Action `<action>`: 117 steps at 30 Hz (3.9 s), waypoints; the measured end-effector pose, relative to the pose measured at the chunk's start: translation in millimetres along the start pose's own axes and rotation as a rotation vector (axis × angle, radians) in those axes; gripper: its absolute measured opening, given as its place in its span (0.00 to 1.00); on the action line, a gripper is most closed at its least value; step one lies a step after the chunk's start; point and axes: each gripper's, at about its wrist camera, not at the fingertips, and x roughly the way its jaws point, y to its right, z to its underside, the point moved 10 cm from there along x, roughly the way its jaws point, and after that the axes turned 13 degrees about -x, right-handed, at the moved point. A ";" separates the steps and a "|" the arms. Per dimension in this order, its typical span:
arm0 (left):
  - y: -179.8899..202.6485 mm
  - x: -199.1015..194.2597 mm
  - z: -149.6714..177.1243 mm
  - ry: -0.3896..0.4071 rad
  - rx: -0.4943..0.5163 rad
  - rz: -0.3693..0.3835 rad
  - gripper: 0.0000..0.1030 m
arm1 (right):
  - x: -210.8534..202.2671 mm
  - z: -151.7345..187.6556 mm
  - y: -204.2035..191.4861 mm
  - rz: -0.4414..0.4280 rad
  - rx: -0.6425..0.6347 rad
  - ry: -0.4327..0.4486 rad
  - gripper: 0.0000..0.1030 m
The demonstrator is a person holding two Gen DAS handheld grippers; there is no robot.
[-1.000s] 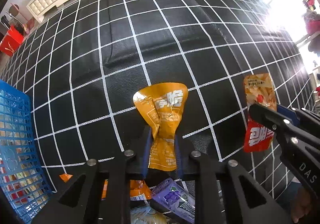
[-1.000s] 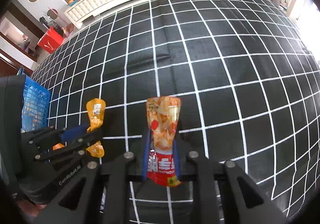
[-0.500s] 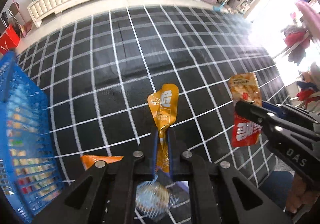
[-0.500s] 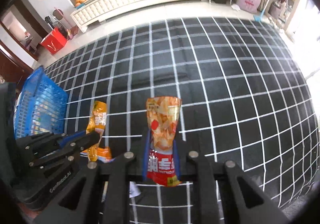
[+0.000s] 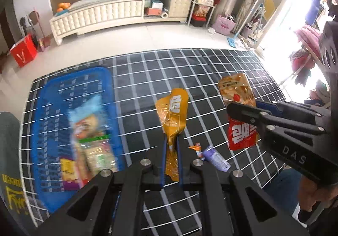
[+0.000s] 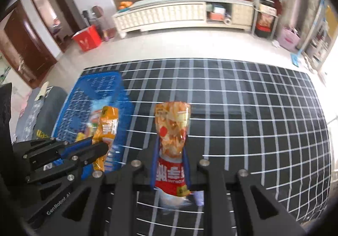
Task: Organize snacks
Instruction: 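Carry both packs over the basket and open the left tool to drop the orange pack, then lower the red-orange pack into the basket and open the right tool, then move both open tools from the basket to the remaining snacks on the mat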
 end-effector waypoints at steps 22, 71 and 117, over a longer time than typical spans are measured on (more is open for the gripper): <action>-105.6 -0.8 31.0 -0.033 -0.097 -0.032 0.08 | 51.8 -18.8 -110.3 -0.080 -0.143 -0.072 0.24; -180.6 -43.0 39.6 0.035 -0.170 -0.083 0.37 | 79.1 -20.5 -176.9 -0.040 -0.241 -0.144 0.24; 0.4 -25.3 65.9 0.055 0.168 -0.009 0.68 | -14.0 62.8 -12.0 0.088 -0.131 -0.090 0.69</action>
